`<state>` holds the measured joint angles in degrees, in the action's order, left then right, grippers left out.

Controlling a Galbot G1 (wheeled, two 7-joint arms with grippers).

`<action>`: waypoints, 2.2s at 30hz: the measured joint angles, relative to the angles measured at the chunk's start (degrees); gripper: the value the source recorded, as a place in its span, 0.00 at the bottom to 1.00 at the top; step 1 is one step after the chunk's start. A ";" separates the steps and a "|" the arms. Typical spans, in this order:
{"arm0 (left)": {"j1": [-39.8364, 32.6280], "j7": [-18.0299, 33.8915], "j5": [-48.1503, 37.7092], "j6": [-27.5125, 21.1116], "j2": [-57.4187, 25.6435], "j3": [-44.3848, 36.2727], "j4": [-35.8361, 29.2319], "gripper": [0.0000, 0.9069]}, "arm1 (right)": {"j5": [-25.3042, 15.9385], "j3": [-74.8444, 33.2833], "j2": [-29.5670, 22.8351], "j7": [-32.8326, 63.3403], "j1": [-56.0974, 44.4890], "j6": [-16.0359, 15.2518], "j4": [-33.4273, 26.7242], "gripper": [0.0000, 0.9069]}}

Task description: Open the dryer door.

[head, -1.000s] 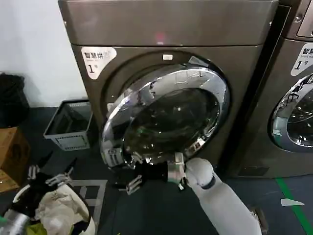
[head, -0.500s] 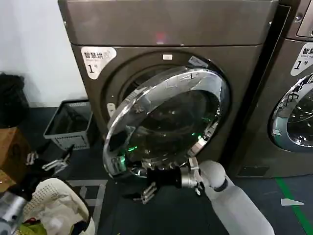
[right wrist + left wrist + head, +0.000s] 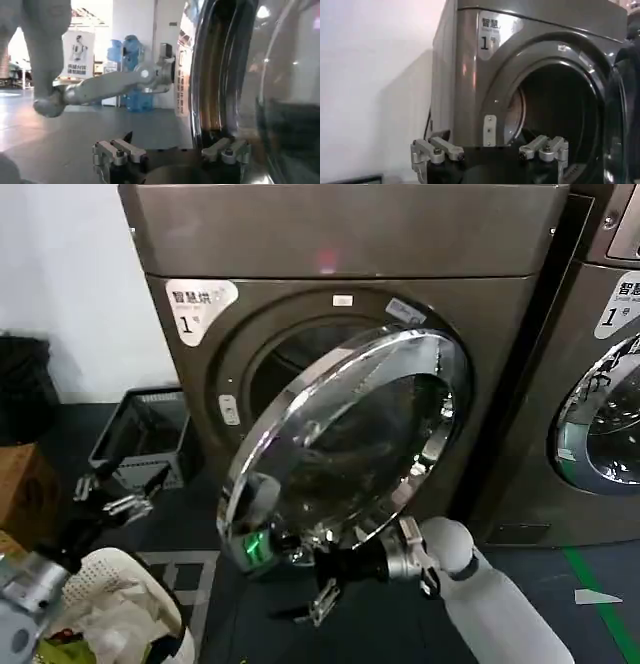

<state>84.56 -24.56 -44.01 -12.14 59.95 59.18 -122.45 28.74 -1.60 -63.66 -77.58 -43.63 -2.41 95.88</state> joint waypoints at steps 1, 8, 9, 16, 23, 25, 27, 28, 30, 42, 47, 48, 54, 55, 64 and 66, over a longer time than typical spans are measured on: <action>-0.08 0.09 -0.39 0.03 -0.27 -0.18 -0.22 1.00 | 0.03 -0.10 0.15 -0.09 -0.16 0.07 0.13 1.00; -0.90 1.29 -0.87 -0.22 -2.44 -2.12 -1.86 1.00 | 0.42 -1.13 2.02 -0.64 -1.79 0.45 1.77 1.00; -0.93 1.39 -0.87 -0.29 -2.68 -2.47 -2.14 1.00 | 0.43 -1.29 2.39 -0.69 -2.15 0.54 2.12 1.00; -1.43 2.04 -0.98 -0.79 -4.15 -4.76 -2.91 1.00 | 0.74 -2.88 4.68 -1.03 -4.69 1.06 4.62 1.00; -2.88 2.46 -1.02 -1.26 -5.53 -7.91 -2.96 1.00 | 1.38 -5.99 7.03 -1.00 -7.98 1.33 7.20 1.00; -3.27 2.50 -1.00 -1.49 -5.87 -9.03 -3.13 1.00 | 1.68 -7.19 7.51 -0.95 -9.12 1.36 7.83 1.00; -3.51 2.49 -0.90 -1.63 -6.05 -9.94 -3.30 1.00 | 1.86 -8.33 7.88 -0.83 -10.18 1.40 8.12 1.00; -3.57 2.47 -0.88 -1.77 -6.12 -10.60 -3.51 1.00 | 1.86 -8.85 8.00 -0.76 -10.60 1.43 8.14 1.00; -3.70 2.44 -0.88 -1.86 -6.18 -11.64 -3.81 1.00 | 1.87 -9.86 8.24 -0.66 -11.58 1.60 8.18 1.00; -6.10 2.64 -0.91 -2.48 -7.02 -17.33 -4.46 1.00 | 0.84 -16.93 8.78 -0.18 -17.58 2.49 8.00 1.00; -7.33 2.64 -0.77 -2.52 -7.13 -19.83 -3.98 1.00 | 0.36 -21.12 8.02 -0.40 -19.44 2.68 7.32 1.00; -7.50 2.57 -0.76 -2.52 -7.17 -20.30 -3.98 1.00 | 0.35 -22.22 7.74 -0.48 -19.86 2.72 7.05 1.00; -8.47 2.18 -0.54 -2.59 -7.58 -22.70 -4.04 1.00 | 0.34 -29.77 6.64 -0.82 -22.19 2.85 5.70 1.00; -8.60 2.06 -0.39 -2.60 -7.66 -23.08 -4.03 1.00 | 0.28 -30.86 6.47 -0.97 -22.50 2.88 5.57 1.00; -9.45 0.92 0.92 -2.50 -8.26 -26.41 -5.36 1.00 | 0.09 -41.15 4.64 -1.86 -25.53 3.63 3.76 1.00; -9.84 0.93 0.94 -2.54 -8.36 -27.17 -5.45 1.00 | 0.12 -43.34 4.23 -1.80 -25.97 3.64 3.47 1.00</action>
<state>74.71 -23.63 -43.06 -14.68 51.60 32.00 -127.90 28.86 -44.94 -59.43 -79.37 -69.60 1.23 99.35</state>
